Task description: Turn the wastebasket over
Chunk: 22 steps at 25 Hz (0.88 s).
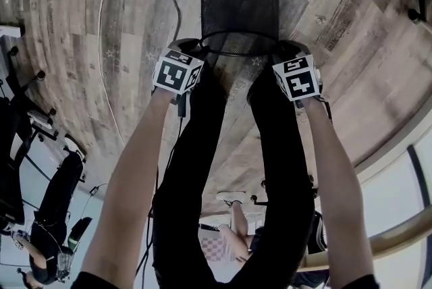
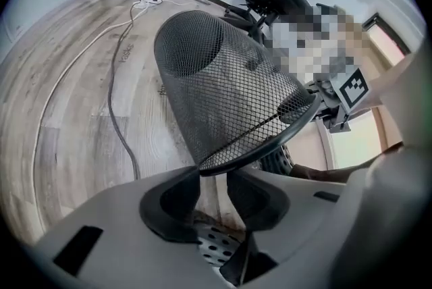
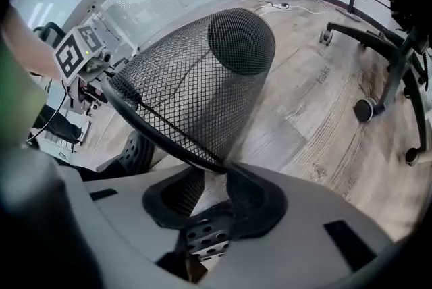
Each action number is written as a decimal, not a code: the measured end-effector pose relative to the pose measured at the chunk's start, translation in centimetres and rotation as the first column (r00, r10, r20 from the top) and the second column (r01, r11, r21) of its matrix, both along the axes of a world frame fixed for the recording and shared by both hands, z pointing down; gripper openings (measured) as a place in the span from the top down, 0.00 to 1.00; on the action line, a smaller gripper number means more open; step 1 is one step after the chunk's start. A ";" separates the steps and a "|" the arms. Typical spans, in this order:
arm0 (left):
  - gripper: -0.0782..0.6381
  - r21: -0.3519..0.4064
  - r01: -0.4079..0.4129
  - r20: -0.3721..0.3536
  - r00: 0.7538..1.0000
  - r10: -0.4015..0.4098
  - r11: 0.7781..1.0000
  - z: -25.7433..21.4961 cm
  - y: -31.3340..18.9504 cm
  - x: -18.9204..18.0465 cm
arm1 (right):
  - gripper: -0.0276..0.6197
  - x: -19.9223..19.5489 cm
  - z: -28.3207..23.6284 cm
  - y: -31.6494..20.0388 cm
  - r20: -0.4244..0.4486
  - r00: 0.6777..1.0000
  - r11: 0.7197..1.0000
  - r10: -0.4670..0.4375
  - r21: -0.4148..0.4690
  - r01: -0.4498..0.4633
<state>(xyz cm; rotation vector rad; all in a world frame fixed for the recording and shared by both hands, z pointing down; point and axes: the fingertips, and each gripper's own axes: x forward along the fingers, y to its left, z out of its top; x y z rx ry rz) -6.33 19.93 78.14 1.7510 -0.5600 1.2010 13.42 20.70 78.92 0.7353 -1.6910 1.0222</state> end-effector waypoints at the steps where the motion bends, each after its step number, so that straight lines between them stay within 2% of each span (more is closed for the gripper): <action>1: 0.71 -0.009 0.000 0.000 1.000 0.000 1.000 -0.1 0.0 -0.1 | 0.78 0.0 0.0 0.0 0.000 1.000 1.000 -0.003 -0.006 0.003; 4: 0.73 -0.033 0.004 0.019 1.000 -0.004 0.999 -0.5 0.4 -0.6 | 0.77 0.2 -0.2 0.3 -0.006 1.000 1.000 -0.014 -0.026 0.013; 8: 0.73 -0.054 -0.060 0.039 0.997 0.062 0.997 -1.6 1.3 -1.0 | 0.77 0.2 -1.4 0.2 0.002 0.999 0.999 -0.036 -0.035 0.036; 10: 0.71 -0.055 -0.057 0.037 0.998 0.059 0.997 -2.5 1.3 -1.2 | 0.77 0.1 -2.3 0.1 0.011 0.999 0.999 -0.039 -0.037 0.040; 14: 0.65 -0.030 0.079 -0.001 0.997 -0.079 0.996 -4.9 -0.5 -0.9 | 0.78 0.5 -3.9 -0.1 0.011 0.999 0.999 -0.036 -0.036 0.036; 18: 0.50 -0.023 0.246 -0.088 0.965 -0.247 0.969 -7.6 -2.9 0.9 | 0.78 0.7 -5.3 -0.3 0.015 1.000 0.999 -0.018 -0.039 0.018; 20: 0.44 -0.022 0.284 -0.121 0.951 -0.284 0.959 -8.6 -3.8 2.4 | 0.78 0.9 -5.8 -0.5 0.015 1.000 0.999 -0.008 -0.039 0.009; 22: 0.41 -0.012 0.284 -0.136 0.949 -0.283 0.959 -9.3 -4.4 3.8 | 0.78 0.9 -6.2 -0.6 0.014 1.000 0.999 -0.006 -0.035 0.006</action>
